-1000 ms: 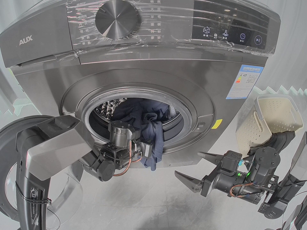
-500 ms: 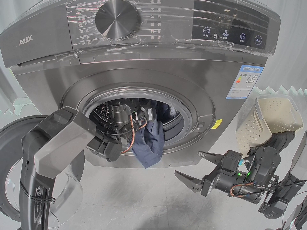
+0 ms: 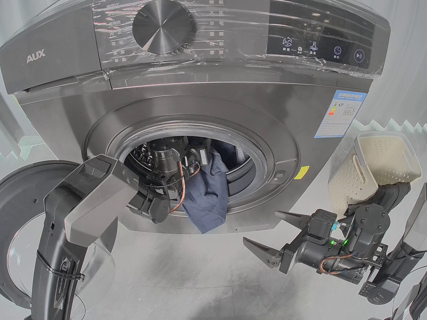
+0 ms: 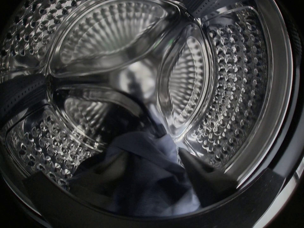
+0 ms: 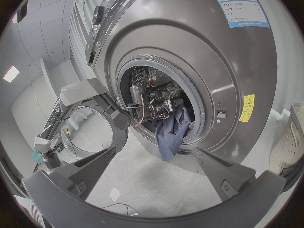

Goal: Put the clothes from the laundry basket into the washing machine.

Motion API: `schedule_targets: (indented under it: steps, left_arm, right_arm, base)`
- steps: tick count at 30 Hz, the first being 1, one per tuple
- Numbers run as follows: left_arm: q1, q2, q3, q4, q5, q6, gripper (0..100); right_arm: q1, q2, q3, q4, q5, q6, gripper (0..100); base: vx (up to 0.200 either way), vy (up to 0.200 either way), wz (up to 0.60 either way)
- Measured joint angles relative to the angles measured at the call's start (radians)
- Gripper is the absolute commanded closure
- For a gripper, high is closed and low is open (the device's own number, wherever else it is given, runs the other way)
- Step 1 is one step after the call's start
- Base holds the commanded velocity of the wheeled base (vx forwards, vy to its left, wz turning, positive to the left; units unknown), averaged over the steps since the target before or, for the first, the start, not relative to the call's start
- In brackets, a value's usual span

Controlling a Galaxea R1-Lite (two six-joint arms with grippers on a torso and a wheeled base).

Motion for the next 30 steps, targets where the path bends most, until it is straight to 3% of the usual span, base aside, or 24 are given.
schedule_targets:
  steps: [4, 9, 17, 30]
  left_arm:
    - [-0.009, -0.024, 0.089, 0.010, -0.024, 0.000, 0]
    - [-0.028, -0.093, 0.246, 0.034, -0.090, 0.005, 0]
    - [-0.074, -0.177, 0.404, 0.063, -0.166, 0.039, 0]
    - [-0.078, -0.120, 0.410, 0.043, -0.174, 0.061, 0]
  right_arm:
    - [0.000, 0.000, 0.001, 0.000, 0.000, 0.000, 0]
    - [0.000, 0.000, 0.001, 0.000, 0.000, 0.000, 0]
    - [0.000, 0.000, 0.002, 0.000, 0.000, 0.000, 0]
    - [0.000, 0.000, 0.001, 0.000, 0.000, -0.001, 0]
  base:
    - [0.000, 0.000, 0.00]
    - [0.000, 0.000, 0.00]
    - [0.000, 0.000, 0.00]
    - [0.000, 0.000, 0.00]
